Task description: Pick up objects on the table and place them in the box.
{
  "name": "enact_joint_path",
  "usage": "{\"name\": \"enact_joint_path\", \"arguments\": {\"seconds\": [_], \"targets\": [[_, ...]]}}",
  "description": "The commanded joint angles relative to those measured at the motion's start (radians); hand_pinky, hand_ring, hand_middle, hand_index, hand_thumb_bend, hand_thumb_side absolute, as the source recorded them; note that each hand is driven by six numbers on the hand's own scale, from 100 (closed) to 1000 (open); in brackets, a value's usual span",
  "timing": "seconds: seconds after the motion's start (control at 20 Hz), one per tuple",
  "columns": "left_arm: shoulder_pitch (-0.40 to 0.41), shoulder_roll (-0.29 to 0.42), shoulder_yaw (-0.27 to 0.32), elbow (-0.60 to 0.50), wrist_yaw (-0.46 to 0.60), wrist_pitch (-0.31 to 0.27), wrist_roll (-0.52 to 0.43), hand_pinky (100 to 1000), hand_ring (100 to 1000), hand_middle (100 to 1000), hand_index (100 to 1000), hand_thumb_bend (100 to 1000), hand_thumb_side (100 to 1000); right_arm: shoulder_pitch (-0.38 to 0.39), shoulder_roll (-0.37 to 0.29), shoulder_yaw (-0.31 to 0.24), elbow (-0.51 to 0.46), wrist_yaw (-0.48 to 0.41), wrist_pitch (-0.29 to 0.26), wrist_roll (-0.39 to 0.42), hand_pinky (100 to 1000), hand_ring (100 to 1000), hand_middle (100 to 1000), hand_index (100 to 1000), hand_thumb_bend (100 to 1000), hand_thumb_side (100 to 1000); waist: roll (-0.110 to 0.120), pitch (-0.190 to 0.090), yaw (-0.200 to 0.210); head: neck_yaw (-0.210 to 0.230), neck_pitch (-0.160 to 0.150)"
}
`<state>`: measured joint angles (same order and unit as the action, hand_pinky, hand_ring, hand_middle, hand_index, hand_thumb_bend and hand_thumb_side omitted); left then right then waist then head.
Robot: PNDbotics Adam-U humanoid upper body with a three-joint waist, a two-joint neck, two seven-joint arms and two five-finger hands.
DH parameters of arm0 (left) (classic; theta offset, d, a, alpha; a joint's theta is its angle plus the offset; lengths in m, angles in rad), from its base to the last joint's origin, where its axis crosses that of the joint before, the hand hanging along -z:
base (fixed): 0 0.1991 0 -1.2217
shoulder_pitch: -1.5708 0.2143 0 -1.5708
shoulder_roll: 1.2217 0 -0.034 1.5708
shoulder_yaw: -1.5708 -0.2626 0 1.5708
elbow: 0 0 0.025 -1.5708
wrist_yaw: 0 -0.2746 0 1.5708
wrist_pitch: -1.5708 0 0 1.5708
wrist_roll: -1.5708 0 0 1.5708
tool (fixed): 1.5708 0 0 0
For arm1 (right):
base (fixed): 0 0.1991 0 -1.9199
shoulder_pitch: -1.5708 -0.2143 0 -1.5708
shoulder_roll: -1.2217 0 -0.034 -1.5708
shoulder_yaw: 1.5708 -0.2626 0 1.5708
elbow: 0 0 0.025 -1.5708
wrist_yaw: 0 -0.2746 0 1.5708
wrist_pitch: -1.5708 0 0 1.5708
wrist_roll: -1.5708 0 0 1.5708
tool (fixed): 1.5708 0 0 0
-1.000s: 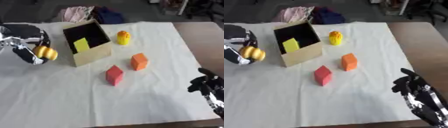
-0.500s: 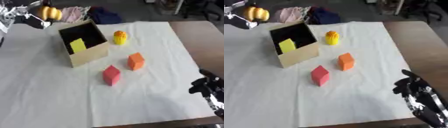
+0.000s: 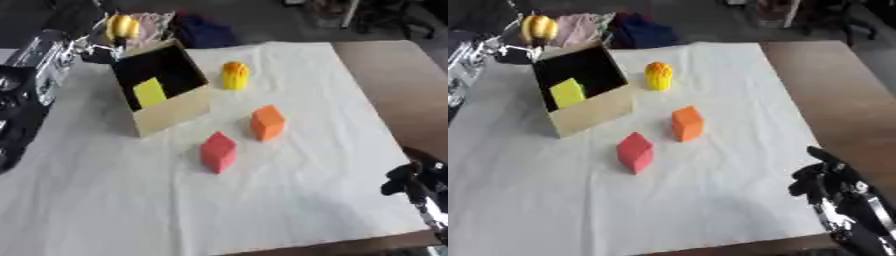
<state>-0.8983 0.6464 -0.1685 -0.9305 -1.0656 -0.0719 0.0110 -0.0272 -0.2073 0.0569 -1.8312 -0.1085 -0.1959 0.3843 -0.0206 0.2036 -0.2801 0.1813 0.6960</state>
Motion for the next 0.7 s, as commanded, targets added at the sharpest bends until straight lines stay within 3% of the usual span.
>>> {"name": "enact_joint_path", "arguments": {"seconds": [0.05, 0.25, 0.35, 0.6, 0.7], "targets": [[-0.018, 0.008, 0.004, 0.006, 0.0, -0.015, 0.012, 812, 773, 826, 944, 100, 225, -0.01, -0.01, 0.0, -0.012, -0.009, -0.002, 0.005, 611, 601, 624, 925, 100, 399, -0.013, 0.0, 0.003, 0.001, -0.012], [-0.007, 0.007, -0.011, -0.004, -0.001, -0.039, -0.009, 858, 830, 896, 990, 100, 228, -0.009, -0.01, -0.001, -0.012, -0.008, -0.002, 0.007, 611, 601, 624, 925, 100, 398, -0.013, -0.003, 0.008, -0.001, -0.013], [-0.005, 0.008, -0.015, -0.012, -0.002, -0.054, -0.037, 890, 874, 945, 1000, 106, 283, -0.009, -0.01, -0.001, -0.012, -0.007, -0.002, 0.008, 612, 601, 624, 925, 100, 398, -0.013, -0.005, 0.01, -0.002, -0.013], [0.001, 0.02, -0.018, -0.046, 0.037, -0.094, -0.104, 946, 941, 996, 1000, 100, 652, -0.009, -0.011, -0.002, -0.011, -0.006, -0.003, 0.009, 612, 601, 624, 925, 100, 397, -0.012, -0.006, 0.015, -0.005, -0.012], [0.004, 0.028, -0.02, -0.061, 0.061, -0.117, -0.151, 968, 967, 1000, 1000, 122, 760, -0.009, -0.011, -0.003, -0.011, -0.005, -0.003, 0.009, 613, 601, 624, 925, 100, 398, -0.012, -0.007, 0.016, -0.007, -0.011]]}}
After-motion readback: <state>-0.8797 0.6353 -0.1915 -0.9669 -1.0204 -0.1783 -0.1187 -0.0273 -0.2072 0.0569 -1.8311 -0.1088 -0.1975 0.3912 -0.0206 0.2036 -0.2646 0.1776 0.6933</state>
